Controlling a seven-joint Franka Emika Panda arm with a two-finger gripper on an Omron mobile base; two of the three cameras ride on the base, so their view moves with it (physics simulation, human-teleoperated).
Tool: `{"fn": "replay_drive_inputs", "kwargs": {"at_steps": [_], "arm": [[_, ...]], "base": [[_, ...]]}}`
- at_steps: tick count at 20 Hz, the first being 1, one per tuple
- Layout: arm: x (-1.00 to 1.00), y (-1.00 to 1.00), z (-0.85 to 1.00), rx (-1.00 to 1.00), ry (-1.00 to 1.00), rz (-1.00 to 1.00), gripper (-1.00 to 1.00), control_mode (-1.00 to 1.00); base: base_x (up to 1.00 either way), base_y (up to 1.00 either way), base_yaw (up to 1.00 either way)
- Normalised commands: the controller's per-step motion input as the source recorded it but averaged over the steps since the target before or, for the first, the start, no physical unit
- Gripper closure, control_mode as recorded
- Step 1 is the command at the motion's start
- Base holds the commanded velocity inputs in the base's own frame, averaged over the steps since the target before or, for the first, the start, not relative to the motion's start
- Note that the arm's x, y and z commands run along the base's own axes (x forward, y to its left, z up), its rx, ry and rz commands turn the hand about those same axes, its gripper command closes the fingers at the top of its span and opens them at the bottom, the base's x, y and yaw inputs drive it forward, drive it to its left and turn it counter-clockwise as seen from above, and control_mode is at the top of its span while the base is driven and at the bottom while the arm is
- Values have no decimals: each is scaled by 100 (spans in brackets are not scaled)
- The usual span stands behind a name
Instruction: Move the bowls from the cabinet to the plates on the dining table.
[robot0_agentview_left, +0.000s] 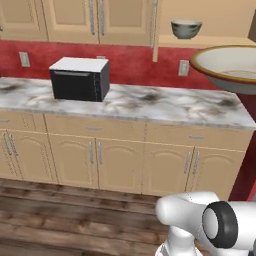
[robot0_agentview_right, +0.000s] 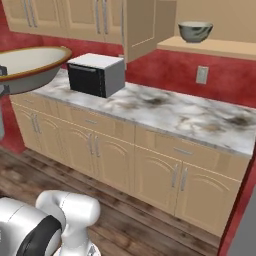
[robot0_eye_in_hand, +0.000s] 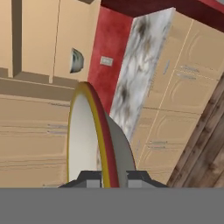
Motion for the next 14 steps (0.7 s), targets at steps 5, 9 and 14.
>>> {"fn": "replay_drive_inputs", "kwargs": {"at_steps": [5, 9, 14], "arm": [[0, 0, 0, 0, 0, 0, 100, 100], [0, 0, 0, 0, 0, 0, 100, 100], [0, 0, 0, 0, 0, 0, 100, 100]], "base": [[0, 0, 25], [0, 0, 25], [0, 0, 25]]}}
